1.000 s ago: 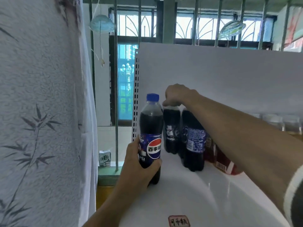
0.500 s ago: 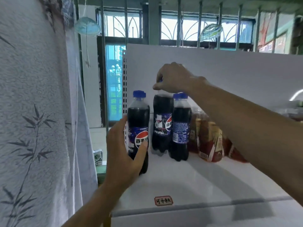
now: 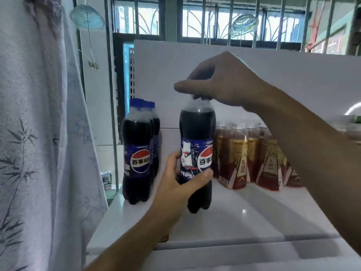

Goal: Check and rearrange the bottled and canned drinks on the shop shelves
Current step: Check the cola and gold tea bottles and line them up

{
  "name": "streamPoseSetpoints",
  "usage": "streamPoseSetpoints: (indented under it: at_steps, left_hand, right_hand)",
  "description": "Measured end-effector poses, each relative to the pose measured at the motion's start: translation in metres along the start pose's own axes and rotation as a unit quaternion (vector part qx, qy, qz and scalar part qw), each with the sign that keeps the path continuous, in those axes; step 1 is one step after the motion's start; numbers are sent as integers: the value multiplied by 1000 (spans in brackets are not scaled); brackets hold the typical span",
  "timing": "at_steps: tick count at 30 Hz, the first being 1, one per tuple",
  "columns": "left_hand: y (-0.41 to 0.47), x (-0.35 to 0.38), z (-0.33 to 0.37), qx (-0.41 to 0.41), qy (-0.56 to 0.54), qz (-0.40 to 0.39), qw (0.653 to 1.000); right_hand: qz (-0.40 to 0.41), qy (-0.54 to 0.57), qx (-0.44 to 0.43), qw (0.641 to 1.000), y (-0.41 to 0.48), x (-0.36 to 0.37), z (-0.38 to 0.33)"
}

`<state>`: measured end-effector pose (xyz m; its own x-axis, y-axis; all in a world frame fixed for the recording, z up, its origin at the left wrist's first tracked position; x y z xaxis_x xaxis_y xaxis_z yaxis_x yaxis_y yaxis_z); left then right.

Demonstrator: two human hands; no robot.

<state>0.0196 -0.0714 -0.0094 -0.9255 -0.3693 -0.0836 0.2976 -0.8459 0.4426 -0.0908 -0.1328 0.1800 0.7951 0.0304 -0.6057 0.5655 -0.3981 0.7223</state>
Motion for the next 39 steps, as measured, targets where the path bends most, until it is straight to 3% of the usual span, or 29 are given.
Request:
streamPoseSetpoints:
  at_steps: [3,6,8,14,18,21,23,25,26,30,34,37,39]
  left_hand:
    - [1,8,9,-21,-65,-55,996]
    - [13,13,20,-76,-150,-75,983]
    - [26,17,23,-105,-176,-94,974]
    - [55,45,24,-40,-104,-80,991]
    - [53,63,3,10,-62,-98,993]
    - [40,71,-16,14,-97,-57,994]
    - [39,73,-18,-7,-137,-66,988]
    - [38,73,-13,-58,-196,-71,976]
    - [39,72,-14,-84,-215,-71,970]
    - [37,75,-13,-91,-234,-77,965]
    - [37,72,-17,-43,-197,-65,977]
    - [37,72,-15,-94,-227,-70,967]
    - [37,71,-17,-127,-209,-75,967]
  right_hand:
    - [-12,253,35,967,-10,0,39]
    - [-171,480,40,860,-26,16,77]
    - [-186,550,31,814,-36,24,96]
    - [89,527,23,845,-45,2,125]
    - [191,538,-3,821,-63,-6,138]
    - [187,604,22,774,-77,8,150]
    - [168,679,48,713,-82,14,151]
    - [123,741,42,659,-86,14,150]
    - [107,752,44,649,-88,14,149]
    - [161,713,97,676,-91,17,151]
    - [189,714,97,667,-93,14,147]
    - [165,736,86,651,-95,14,148]
    - [180,721,82,664,-95,15,147]
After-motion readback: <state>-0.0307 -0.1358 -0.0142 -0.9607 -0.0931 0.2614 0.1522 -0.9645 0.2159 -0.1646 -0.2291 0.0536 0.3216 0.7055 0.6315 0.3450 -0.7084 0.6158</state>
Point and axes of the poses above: each hand's wrist, its own y-axis towards the middle knuckle, its own x-axis out of the palm, z = x × y, the point moved 2 cm from there along y, towards the middle knuckle, and after that the axes turned 6 degrees about y, right-handed, at the moved point
